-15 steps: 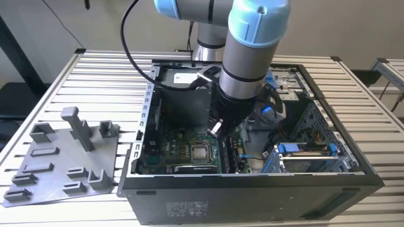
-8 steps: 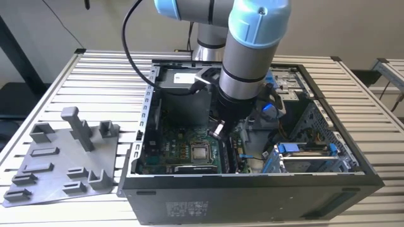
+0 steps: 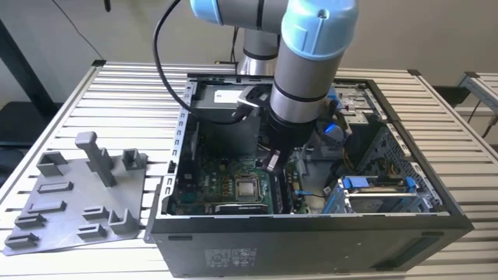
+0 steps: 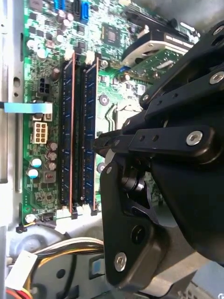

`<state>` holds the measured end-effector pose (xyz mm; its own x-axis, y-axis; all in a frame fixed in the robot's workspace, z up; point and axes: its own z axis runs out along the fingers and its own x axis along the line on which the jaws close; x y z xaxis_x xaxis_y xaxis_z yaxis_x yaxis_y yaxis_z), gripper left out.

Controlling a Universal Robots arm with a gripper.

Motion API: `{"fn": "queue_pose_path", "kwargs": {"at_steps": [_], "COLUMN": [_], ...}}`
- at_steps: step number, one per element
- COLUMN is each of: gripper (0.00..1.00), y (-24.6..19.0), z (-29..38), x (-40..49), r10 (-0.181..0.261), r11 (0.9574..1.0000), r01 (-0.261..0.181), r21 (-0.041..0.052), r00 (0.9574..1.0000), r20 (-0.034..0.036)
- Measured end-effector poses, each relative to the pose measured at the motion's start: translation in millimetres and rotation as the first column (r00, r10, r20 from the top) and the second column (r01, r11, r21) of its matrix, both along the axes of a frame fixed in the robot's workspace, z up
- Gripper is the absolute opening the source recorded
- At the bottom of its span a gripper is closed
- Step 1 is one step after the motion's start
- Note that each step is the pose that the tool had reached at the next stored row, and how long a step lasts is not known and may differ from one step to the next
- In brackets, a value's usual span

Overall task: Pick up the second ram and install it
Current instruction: 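Press down the second ram until it locks into place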

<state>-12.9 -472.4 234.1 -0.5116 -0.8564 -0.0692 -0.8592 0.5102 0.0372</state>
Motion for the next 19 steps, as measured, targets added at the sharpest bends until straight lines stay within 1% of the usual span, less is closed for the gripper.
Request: {"fn": "queue_pose_path", "kwargs": {"at_steps": [2,4,5,7,9,11,15,16,19], "gripper": [0.11,0.11,0.11,0.11,0.11,0.11,0.11,0.11,0.11], "y": [0.0,0.0,0.0,0.0,0.0,0.0,-0.1,-0.1,0.0], "z": [-0.1,0.0,0.0,-0.1,-0.1,-0.2,-1.2,-1.4,-2.0], "x": [0.1,0.1,0.0,0.0,0.1,0.1,0.0,0.0,0.0], "r10": [0.030,0.065,0.081,0.112,0.147,0.180,0.242,0.258,0.307], "r11": [0.9996,0.9979,0.9967,0.9937,0.9891,0.9836,0.9702,0.9662,0.9517], "r01": [-0.030,-0.065,-0.081,-0.112,-0.147,-0.180,-0.242,-0.258,-0.307], "r21": [0.0001,-0.0001,-0.0004,-0.0011,-0.0022,-0.0035,-0.0054,-0.0059,-0.0060], "r00": [0.9995,0.9978,0.9966,0.9933,0.9885,0.9827,0.9689,0.9649,0.9503], "r20": [0.0081,0.0134,0.0173,0.0260,0.0339,0.0410,0.0501,0.0514,0.0525]}}
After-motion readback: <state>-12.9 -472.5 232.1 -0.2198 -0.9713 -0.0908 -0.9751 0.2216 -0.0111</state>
